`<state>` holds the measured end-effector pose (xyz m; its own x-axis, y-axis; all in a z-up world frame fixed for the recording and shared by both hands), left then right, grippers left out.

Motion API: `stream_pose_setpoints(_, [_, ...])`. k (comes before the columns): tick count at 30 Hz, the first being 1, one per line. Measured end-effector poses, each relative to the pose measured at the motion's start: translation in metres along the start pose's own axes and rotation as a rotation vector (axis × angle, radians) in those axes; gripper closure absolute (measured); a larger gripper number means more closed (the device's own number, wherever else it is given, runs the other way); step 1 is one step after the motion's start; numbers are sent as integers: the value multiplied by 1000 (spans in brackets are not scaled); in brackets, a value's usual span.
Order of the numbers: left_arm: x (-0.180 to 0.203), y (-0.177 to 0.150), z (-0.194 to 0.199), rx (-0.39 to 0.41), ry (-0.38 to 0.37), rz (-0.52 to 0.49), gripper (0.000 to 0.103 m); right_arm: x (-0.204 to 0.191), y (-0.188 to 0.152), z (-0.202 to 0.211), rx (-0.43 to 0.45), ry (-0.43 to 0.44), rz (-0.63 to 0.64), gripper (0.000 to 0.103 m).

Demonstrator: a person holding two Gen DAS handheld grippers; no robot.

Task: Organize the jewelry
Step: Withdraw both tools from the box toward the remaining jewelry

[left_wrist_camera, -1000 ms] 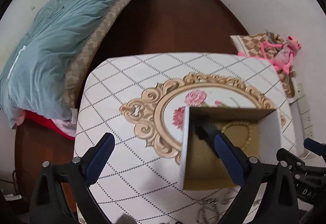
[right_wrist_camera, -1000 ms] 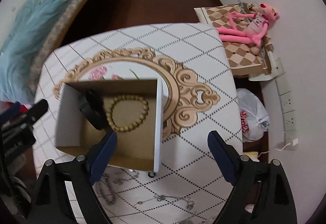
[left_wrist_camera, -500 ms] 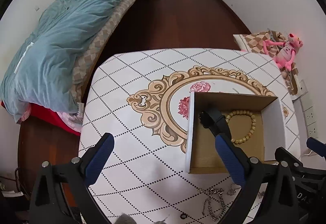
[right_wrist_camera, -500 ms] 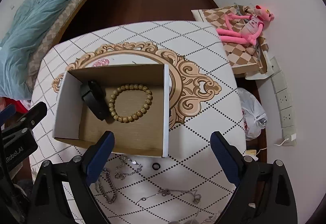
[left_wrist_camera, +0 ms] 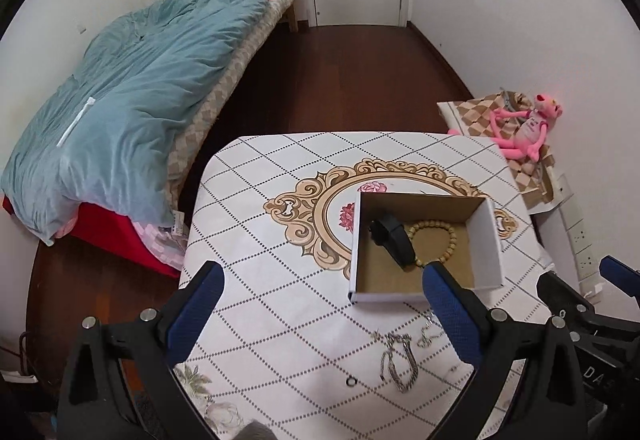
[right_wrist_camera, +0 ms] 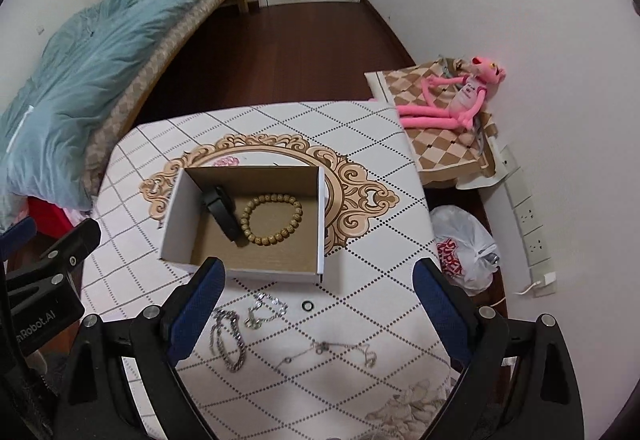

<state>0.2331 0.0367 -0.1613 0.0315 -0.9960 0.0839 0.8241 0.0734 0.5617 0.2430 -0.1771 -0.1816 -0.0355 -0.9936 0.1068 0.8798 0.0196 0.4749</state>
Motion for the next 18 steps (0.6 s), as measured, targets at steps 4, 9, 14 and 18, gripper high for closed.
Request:
stream_pose_setpoints(4, [3,-8,25,23,-13,-10,2,4,-6,30,41,-1,-1,7])
stream_pose_setpoints(9, [3,-13,50,52,-22,-7,2,3,-16,57,65,18,-2,7])
stream_pose_setpoints(14, [-2,-21,58,60,-1,4,2,6,-29,65,66,48,-34,7])
stream_pose_setpoints(18, [-6,-42,43,33,19,10,2,21,-50,48,28,49,-83,7])
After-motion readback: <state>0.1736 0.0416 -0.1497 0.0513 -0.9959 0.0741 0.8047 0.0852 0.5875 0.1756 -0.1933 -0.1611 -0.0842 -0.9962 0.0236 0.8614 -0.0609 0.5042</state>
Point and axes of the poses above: each gripper's, at about its wrist camera, not at the fingertips, and z roughly against the way its jaws point, x to its right, y to its top, the point moved 10 cm from there along -z, roughly the way its jaws point, and after that the axes turned 9 degrees about -y, right-handed, at the moved point
